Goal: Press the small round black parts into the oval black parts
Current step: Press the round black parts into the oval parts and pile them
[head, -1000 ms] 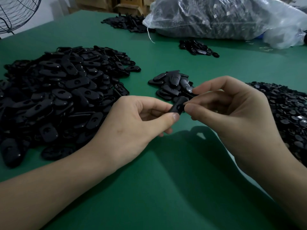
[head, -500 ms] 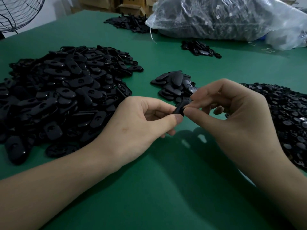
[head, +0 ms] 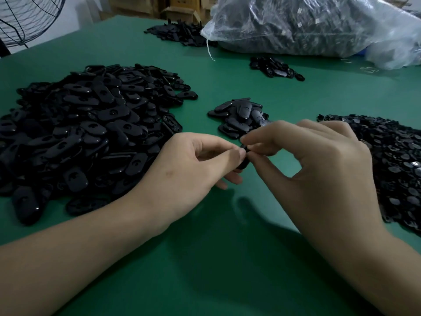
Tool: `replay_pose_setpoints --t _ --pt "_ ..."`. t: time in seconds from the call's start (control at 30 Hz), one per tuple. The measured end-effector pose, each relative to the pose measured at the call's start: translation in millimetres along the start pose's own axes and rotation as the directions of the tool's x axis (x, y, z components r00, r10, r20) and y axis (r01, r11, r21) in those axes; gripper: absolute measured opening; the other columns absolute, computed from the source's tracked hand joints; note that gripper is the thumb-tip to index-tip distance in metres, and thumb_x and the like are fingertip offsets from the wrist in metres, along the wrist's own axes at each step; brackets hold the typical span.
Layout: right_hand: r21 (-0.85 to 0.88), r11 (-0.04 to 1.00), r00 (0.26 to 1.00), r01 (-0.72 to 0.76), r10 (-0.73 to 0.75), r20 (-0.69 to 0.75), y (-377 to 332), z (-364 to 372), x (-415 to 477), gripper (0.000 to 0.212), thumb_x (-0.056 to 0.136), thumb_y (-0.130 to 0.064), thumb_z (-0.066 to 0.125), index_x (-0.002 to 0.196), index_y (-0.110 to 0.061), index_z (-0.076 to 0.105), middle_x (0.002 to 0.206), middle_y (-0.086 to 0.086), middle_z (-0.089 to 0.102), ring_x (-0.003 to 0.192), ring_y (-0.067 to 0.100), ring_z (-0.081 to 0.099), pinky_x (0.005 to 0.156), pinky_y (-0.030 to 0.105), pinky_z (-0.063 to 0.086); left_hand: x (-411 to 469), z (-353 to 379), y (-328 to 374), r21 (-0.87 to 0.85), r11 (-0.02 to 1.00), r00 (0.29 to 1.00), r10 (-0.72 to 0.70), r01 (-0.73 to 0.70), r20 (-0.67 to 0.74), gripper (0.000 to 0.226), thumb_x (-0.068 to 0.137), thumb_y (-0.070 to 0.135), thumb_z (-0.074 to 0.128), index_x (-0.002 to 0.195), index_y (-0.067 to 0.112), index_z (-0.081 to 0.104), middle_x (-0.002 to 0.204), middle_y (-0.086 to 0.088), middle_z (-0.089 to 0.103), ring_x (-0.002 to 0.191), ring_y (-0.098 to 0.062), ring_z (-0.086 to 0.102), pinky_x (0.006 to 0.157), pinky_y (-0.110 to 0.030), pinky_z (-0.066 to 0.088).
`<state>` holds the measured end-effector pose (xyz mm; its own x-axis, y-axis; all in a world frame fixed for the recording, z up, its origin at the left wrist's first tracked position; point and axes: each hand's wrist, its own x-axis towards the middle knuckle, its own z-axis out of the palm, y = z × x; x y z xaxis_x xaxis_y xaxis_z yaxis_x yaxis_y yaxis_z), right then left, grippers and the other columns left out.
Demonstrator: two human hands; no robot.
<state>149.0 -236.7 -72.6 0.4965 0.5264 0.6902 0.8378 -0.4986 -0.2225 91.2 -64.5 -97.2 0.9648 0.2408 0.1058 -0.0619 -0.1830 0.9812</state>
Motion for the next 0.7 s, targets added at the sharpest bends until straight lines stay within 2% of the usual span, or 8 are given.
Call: replay_pose_setpoints --t 0.1,0.2,0.33,0.47,0.57,0.63,0.7 --pt "-0.094 0.994 0.999 0.051 -0.05 0.014 -2.2 1.5 -0.3 0.025 0.091 -0.013 0.073 0.113 -0.025 0.075 0.086 -0.011 0.074 0.085 0.019 0.068 0.084 0.044 0.045 0.6 -1.0 0.0 -0.029 0.999 1.0 -0.019 0.019 -0.008 0.019 0.099 0.02 0.067 0.087 0.016 0.082 0.081 0.001 0.078 0.075 -0.014 0.076 0.066 -0.023 0.059" --pt "-0.106 0.989 0.995 0.1 -0.097 0.031 -5.2 0.4 0.1 0.033 0.093 -0.009 0.068 0.122 -0.023 0.073 0.086 -0.009 0.075 0.088 0.02 0.068 0.084 0.042 0.046 1.1 -1.2 0.9 -0.06 0.998 0.999 -0.037 0.035 -0.029 0.019 0.098 0.019 0.067 0.086 0.012 0.081 0.078 -0.002 0.077 0.074 -0.014 0.076 0.065 -0.023 0.059" --pt "-0.086 0.99 0.988 0.109 -0.099 0.115 -9.5 2.3 0.2 0.055 0.091 -0.009 0.062 0.143 -0.021 0.058 0.087 -0.01 0.074 0.094 0.015 0.064 0.086 0.036 0.044 1.7 -1.5 1.5 -0.134 0.989 0.994 -0.066 0.054 -0.09 0.018 0.098 0.016 0.066 0.091 0.005 0.078 0.076 -0.003 0.075 0.07 -0.013 0.074 0.064 -0.022 0.058" --pt "-0.02 0.998 0.986 0.062 -0.058 0.159 -6.8 4.7 -0.3 0.069 0.091 -0.007 0.059 0.155 -0.023 0.041 0.093 -0.01 0.075 0.1 0.01 0.058 0.089 0.037 0.046 1.6 -1.7 2.1 -0.166 0.985 0.992 -0.073 0.055 -0.102 0.015 0.098 0.013 0.066 0.096 0.004 0.078 0.079 -0.005 0.076 0.071 -0.012 0.074 0.067 -0.023 0.059" --pt "0.019 0.998 0.987 0.055 -0.057 0.149 -2.6 6.2 -0.7 0.071 0.091 -0.008 0.058 0.157 -0.026 0.037 0.105 -0.016 0.073 0.108 0.004 0.057 0.097 0.04 0.046 1.8 -1.7 2.0 -0.176 0.983 0.992 -0.066 0.046 -0.109 0.013 0.098 0.012 0.067 0.097 0.003 0.078 0.078 -0.007 0.075 0.069 -0.013 0.074 0.066 -0.023 0.059" --pt "0.108 0.994 0.993 0.023 -0.035 0.109 -0.7 5.0 -2.5 0.07 0.091 -0.012 0.061 0.156 -0.028 0.039 0.112 -0.022 0.071 0.116 0.001 0.06 0.1 0.038 0.044 1.6 -1.1 2.1 -0.179 0.983 0.993 -0.05 0.03 -0.111 0.013 0.097 0.011 0.068 0.097 0.004 0.078 0.079 -0.008 0.076 0.07 -0.014 0.075 0.066 -0.024 0.06" --pt "0.289 0.953 0.995 -0.086 0.064 0.083 2.1 2.4 -3.8 0.066 0.093 -0.014 0.062 0.153 -0.033 0.043 0.109 -0.027 0.072 0.113 0.0 0.064 0.092 0.032 0.05 1.4 -1.0 2.1 -0.173 0.985 0.992 -0.029 0.007 -0.121 0.011 0.096 0.012 0.069 0.097 0.006 0.078 0.081 -0.007 0.078 0.073 -0.016 0.077 0.064 -0.026 0.061"
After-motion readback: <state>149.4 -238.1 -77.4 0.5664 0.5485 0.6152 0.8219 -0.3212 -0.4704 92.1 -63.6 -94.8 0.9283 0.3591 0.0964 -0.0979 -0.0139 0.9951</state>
